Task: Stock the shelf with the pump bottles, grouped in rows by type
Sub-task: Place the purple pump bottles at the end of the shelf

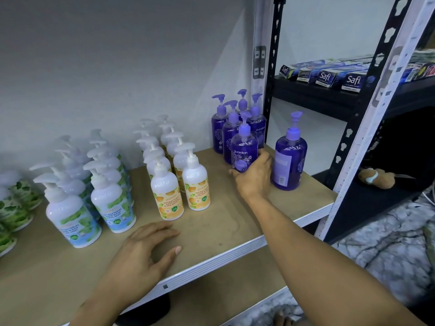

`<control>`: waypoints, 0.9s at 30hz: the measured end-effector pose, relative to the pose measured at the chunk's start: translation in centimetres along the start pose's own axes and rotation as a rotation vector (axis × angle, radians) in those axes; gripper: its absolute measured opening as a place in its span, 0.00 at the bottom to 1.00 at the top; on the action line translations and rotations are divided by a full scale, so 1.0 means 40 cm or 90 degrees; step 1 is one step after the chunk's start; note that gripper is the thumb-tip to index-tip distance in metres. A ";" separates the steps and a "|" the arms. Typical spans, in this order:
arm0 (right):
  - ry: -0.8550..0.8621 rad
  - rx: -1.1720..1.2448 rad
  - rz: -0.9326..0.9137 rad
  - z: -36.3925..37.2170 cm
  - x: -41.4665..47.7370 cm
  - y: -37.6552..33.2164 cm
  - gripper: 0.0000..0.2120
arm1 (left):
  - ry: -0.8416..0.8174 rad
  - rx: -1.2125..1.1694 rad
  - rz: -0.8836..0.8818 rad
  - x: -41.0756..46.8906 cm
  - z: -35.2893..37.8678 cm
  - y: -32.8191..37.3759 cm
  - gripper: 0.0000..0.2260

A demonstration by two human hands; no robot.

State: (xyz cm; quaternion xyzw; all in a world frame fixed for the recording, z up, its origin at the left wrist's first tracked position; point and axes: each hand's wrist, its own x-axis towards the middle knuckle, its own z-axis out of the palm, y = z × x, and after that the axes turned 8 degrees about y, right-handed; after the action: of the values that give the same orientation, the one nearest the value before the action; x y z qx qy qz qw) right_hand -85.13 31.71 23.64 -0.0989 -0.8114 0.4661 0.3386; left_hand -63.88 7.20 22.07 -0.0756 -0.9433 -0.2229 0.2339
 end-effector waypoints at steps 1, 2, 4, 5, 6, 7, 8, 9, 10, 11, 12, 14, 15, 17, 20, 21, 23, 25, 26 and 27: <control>-0.010 0.025 0.010 0.000 0.005 0.004 0.46 | 0.004 0.005 -0.011 -0.004 -0.003 -0.003 0.23; -0.021 0.051 0.020 -0.002 0.010 0.008 0.45 | 0.006 0.009 -0.021 -0.007 -0.006 -0.006 0.24; -0.039 0.105 0.042 -0.005 0.020 0.016 0.44 | 0.004 0.019 -0.039 -0.012 -0.009 -0.009 0.25; -0.048 0.127 0.053 -0.008 0.025 0.021 0.43 | 0.002 0.023 -0.047 -0.013 -0.010 -0.008 0.26; -0.058 0.145 0.062 -0.010 0.030 0.026 0.43 | 0.000 0.025 -0.056 -0.014 -0.010 -0.008 0.27; -0.072 0.160 0.069 -0.012 0.034 0.031 0.42 | -0.004 0.025 -0.064 -0.014 -0.010 -0.008 0.28; -0.089 0.172 0.074 -0.014 0.039 0.036 0.40 | -0.009 0.026 -0.070 -0.013 -0.009 -0.009 0.30; -0.106 0.182 0.077 -0.017 0.044 0.040 0.40 | -0.015 0.028 -0.075 -0.012 -0.008 -0.009 0.31; -0.121 0.190 0.076 -0.020 0.047 0.043 0.39 | -0.021 0.030 -0.079 -0.012 -0.008 -0.009 0.32; -0.133 0.195 0.072 -0.022 0.050 0.045 0.39 | -0.026 0.033 -0.083 -0.012 -0.008 -0.009 0.33; -0.141 0.200 0.063 -0.024 0.051 0.045 0.39 | -0.029 0.036 -0.087 -0.011 -0.008 -0.008 0.33; -0.140 0.197 0.050 -0.025 0.049 0.040 0.41 | -0.032 0.041 -0.092 -0.011 -0.009 -0.005 0.34; -0.129 0.185 0.045 -0.022 0.047 0.038 0.44 | -0.035 0.043 -0.093 -0.011 -0.010 -0.003 0.34; -0.089 0.148 0.032 -0.011 0.041 0.037 0.47 | -0.038 0.046 -0.092 -0.011 -0.011 0.000 0.34; -0.049 0.120 0.028 0.000 0.037 0.040 0.43 | -0.039 0.052 -0.092 -0.012 -0.012 0.001 0.36; -0.046 0.117 0.027 0.001 0.037 0.040 0.40 | -0.040 0.056 -0.091 -0.012 -0.011 0.001 0.38; -0.043 0.117 0.016 0.003 0.037 0.042 0.36 | -0.041 0.060 -0.089 -0.011 -0.010 0.000 0.39; -0.045 0.118 0.011 0.004 0.039 0.044 0.34 | -0.043 0.058 -0.088 -0.010 -0.011 0.000 0.39; -0.049 0.121 0.011 0.005 0.041 0.045 0.35 | -0.044 0.056 -0.089 -0.010 -0.012 0.000 0.39; -0.053 0.122 0.013 0.004 0.041 0.045 0.35 | -0.044 0.055 -0.091 -0.010 -0.012 0.000 0.39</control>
State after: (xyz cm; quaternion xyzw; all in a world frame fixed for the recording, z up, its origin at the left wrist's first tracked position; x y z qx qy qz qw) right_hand -86.75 33.36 22.86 -0.0545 -0.7753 0.5488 0.3077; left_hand -63.34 6.96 22.24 -0.0058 -0.9627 -0.1950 0.1877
